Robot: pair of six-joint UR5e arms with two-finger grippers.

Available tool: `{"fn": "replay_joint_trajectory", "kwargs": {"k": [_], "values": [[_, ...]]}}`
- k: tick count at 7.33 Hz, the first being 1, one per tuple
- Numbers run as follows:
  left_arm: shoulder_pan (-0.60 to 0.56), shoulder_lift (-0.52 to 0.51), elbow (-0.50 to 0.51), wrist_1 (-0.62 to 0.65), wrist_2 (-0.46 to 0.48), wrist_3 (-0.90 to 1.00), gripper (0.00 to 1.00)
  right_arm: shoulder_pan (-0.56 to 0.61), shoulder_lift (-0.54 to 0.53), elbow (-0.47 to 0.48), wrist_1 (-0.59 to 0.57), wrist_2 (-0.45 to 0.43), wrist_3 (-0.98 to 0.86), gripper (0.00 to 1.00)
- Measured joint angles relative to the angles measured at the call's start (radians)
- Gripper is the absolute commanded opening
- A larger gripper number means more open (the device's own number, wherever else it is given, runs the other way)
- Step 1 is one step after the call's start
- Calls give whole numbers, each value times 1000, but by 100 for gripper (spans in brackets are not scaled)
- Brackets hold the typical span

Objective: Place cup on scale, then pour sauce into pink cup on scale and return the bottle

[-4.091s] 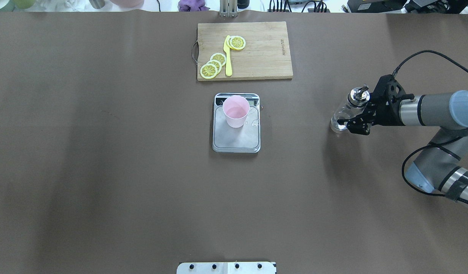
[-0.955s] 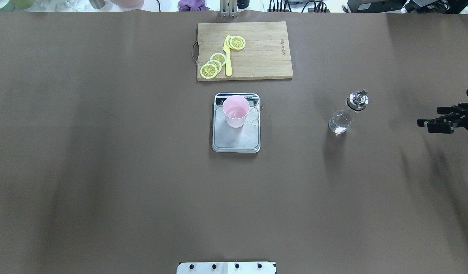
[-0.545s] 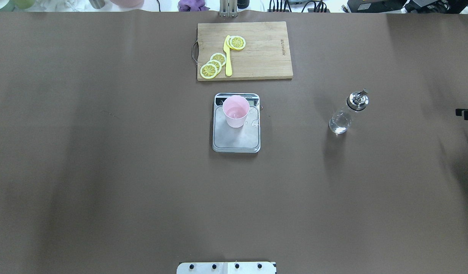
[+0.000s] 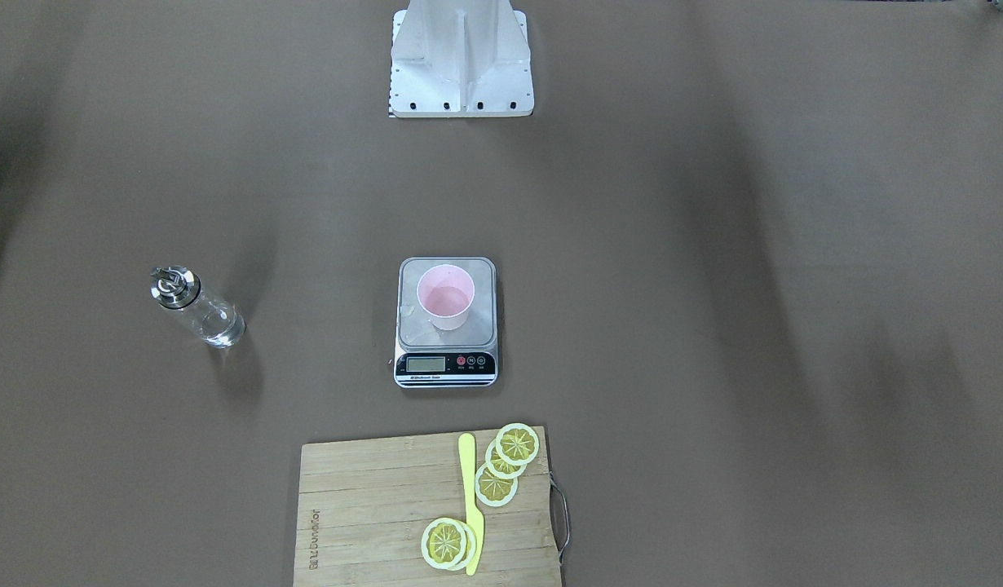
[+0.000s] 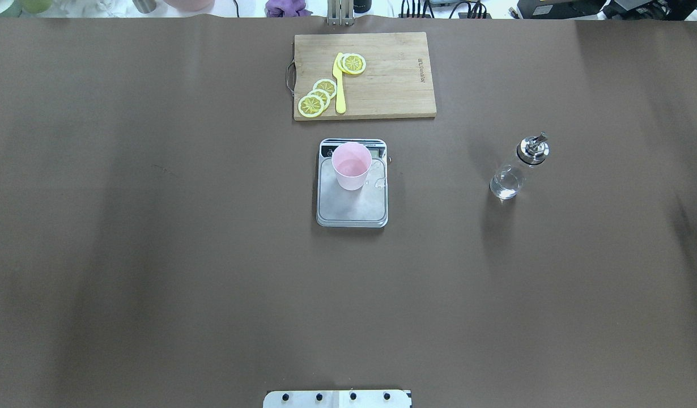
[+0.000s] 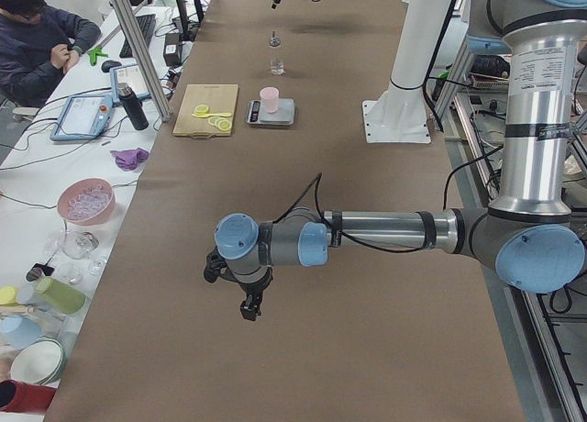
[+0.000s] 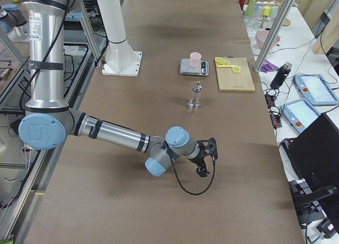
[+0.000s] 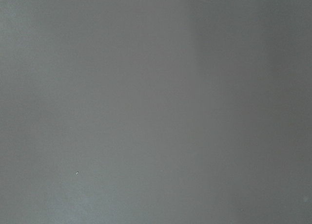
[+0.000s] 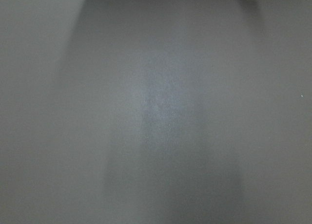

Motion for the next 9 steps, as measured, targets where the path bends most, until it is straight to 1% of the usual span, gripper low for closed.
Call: {"fn": "replay_joint_trajectory", "kwargs": {"k": [1, 3, 4, 6, 8, 9], "values": [[0, 0, 1, 0, 1, 0, 99, 18, 25, 20, -74, 29, -22, 100], [0, 0, 7, 0, 1, 0, 99, 55, 62, 103, -300, 92, -131, 100], [-1, 6, 10, 0, 2, 0, 99, 69, 74, 158, -440, 104, -194, 100], [-1, 22, 10, 0, 1, -2, 99, 90, 90, 268, -767, 111, -321, 100], [1, 18, 11, 8, 3, -8, 99, 118, 93, 318, -1027, 113, -436, 100], [1, 10, 12, 13, 5, -11, 99, 123, 86, 321, -1119, 113, -463, 100]]}}
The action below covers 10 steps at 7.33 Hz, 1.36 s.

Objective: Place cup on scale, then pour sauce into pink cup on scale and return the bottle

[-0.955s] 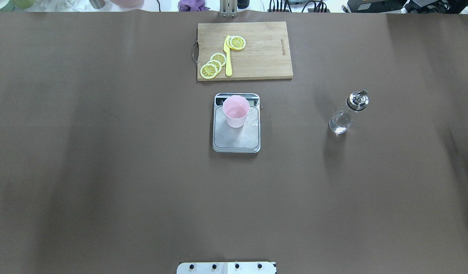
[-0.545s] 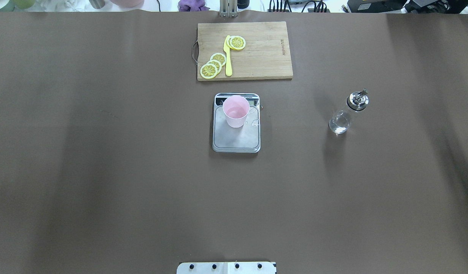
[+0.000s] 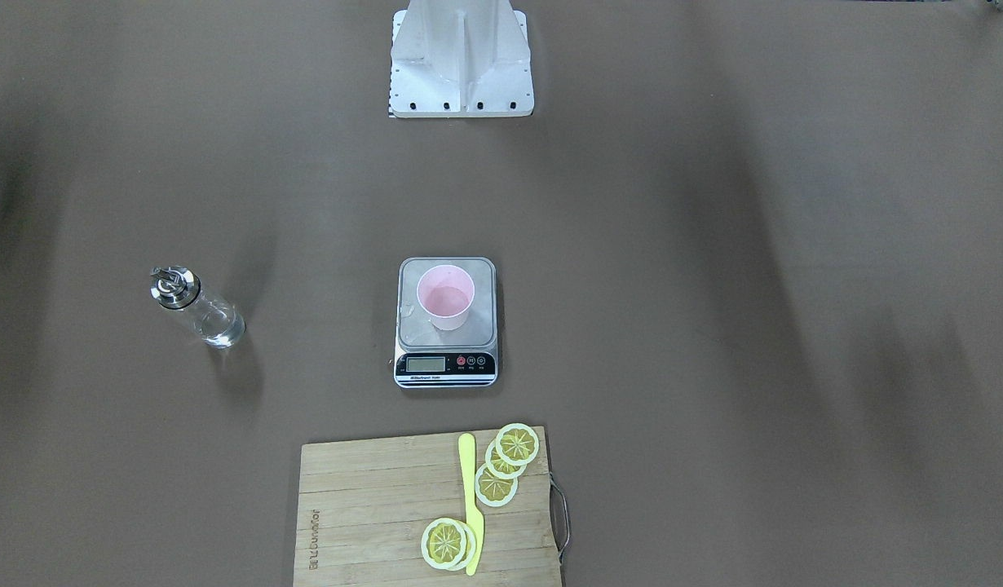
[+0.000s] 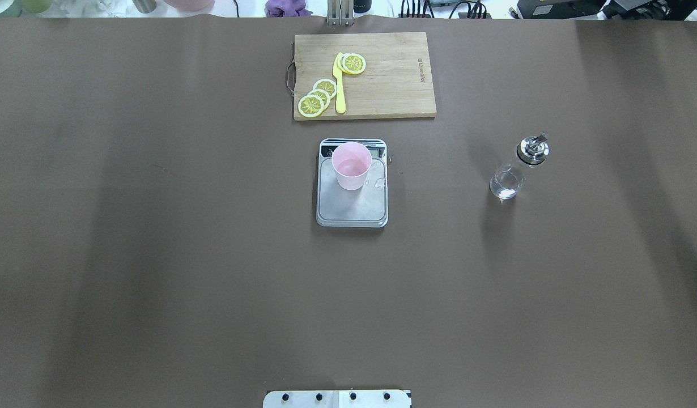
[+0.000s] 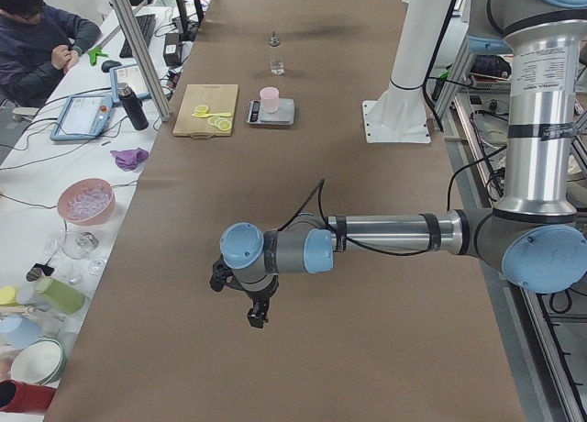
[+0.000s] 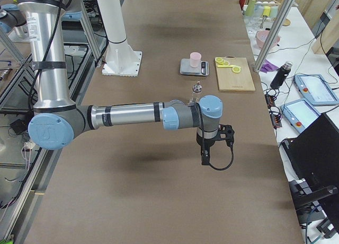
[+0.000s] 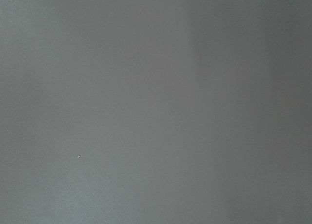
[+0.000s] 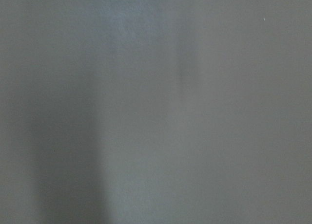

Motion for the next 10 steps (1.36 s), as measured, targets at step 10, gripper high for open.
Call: {"fn": "replay_joint_trajectory", "kwargs": {"k": [10], "values": [[0, -5, -18, -2, 8, 3, 99, 3, -99, 32, 13, -13, -15, 100]]}}
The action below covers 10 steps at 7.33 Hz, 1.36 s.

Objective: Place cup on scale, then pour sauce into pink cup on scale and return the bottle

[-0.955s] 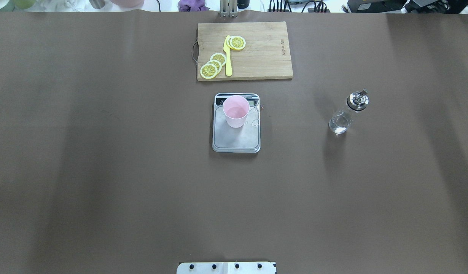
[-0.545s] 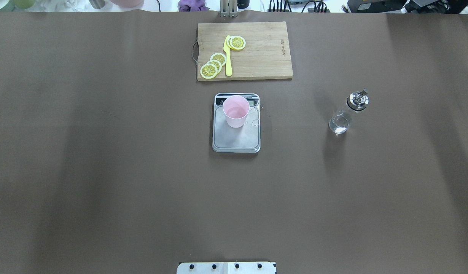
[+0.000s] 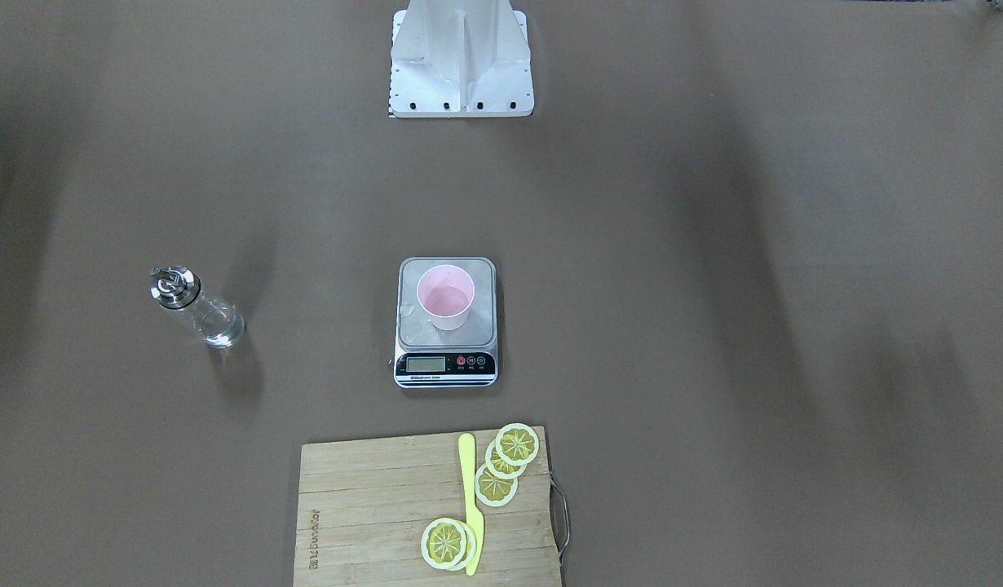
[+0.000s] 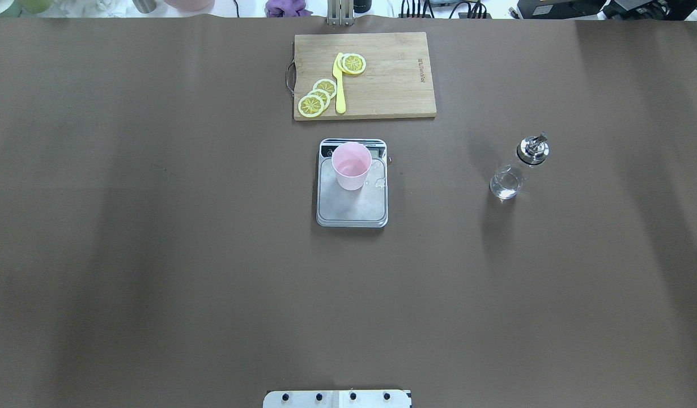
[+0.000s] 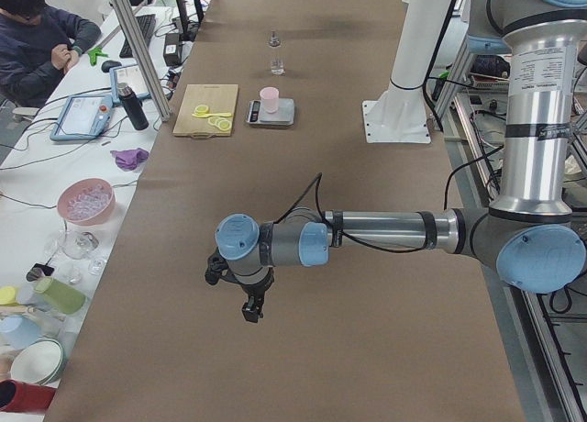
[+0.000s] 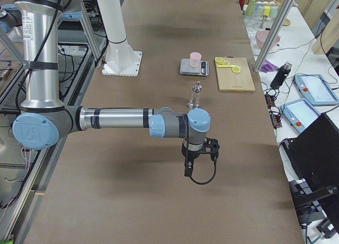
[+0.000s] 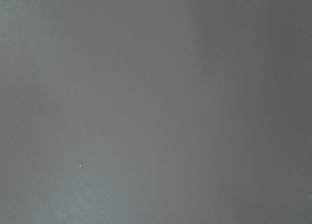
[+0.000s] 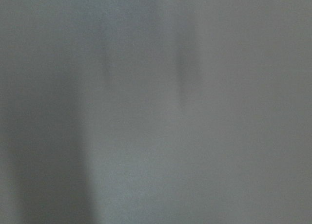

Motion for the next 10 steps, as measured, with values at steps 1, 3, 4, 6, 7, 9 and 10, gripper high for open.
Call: {"fn": "replay_joint_trajectory", "kwargs": {"k": [1, 3, 4, 6, 7, 9, 10], "values": [[0, -1, 3, -1, 0, 1, 99, 0, -9, 12, 0, -1, -1, 100], [0, -9, 12, -3, 0, -1, 99, 0, -10, 23, 1, 0, -3, 100], [1, -10, 15, -5, -2, 0, 99, 0, -9, 31, 1, 2, -2, 100], [2, -12, 26, -8, -3, 2, 99, 0, -8, 45, 0, 6, 1, 100], [2, -12, 33, -10, -3, 3, 99, 0, -9, 47, 0, 6, 1, 100], [2, -12, 39, -11, -3, 5, 99, 0, -11, 48, 0, 7, 1, 100], [2, -10, 40, -11, -3, 5, 99, -1, -12, 48, 0, 8, 1, 100]]}}
